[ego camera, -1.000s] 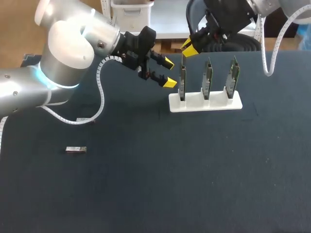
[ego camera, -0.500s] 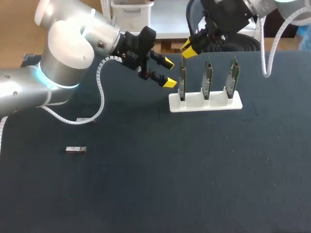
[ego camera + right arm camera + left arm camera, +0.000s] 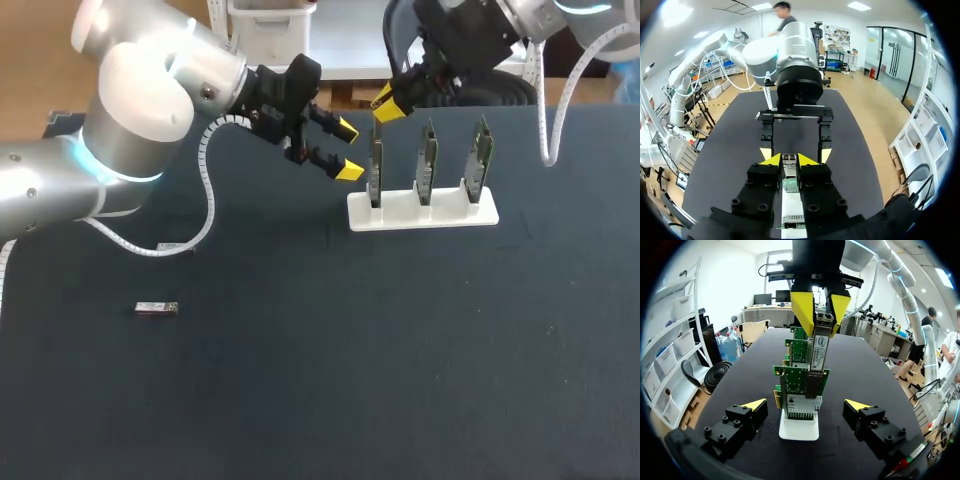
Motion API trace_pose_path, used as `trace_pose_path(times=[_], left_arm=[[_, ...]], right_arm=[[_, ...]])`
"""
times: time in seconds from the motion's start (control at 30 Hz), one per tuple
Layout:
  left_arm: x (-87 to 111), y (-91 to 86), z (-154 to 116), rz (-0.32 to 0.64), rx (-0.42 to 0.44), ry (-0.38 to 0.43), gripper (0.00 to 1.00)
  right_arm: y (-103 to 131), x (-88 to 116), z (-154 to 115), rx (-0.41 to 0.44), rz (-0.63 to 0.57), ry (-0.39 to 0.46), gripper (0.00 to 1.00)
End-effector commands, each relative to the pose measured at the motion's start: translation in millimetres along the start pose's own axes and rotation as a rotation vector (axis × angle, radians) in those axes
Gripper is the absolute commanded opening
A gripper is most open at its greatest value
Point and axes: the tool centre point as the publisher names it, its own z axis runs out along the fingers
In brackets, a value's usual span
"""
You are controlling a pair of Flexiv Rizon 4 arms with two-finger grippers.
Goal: Pick up the optical module with the left hand, and insert it into the network port with the right hand.
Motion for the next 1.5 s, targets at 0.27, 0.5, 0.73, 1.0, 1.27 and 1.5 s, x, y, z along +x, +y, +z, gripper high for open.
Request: trace_pose_path(times=[0.27,0.5,0.73,1.0,1.27,1.5], left_arm=[[-0.6,-1.9,-0.1,-0.002,-0.005,0.003,1.0],[-0.6,-1.9,-0.1,-0.002,-0.005,0.003,1.0],[-0.6,-1.9,-0.1,-0.002,-0.005,0.003,1.0],[-0.6,-1.9,-0.1,-0.002,-0.005,0.003,1.0],[-0.6,-1.9,-0.1,-0.002,-0.005,0.003,1.0],[-0.6,-1.9,-0.1,-0.002,-0.005,0.003,1.0]], right_arm=[[6.2,2.3,3.7,0.021,0.007,-0.001,0.0],[6.9,4.2,5.8,0.027,0.017,0.002,0.0],[9.5,0.2,1.6,0.017,0.032,-0.021,1.0],[8.0,-4.5,-6.8,-0.029,0.073,-0.098,1.0],[7.3,-5.4,-5.8,-0.037,0.068,-0.107,0.0],[6.5,-4.9,0.7,-0.037,0.07,-0.088,0.0]])
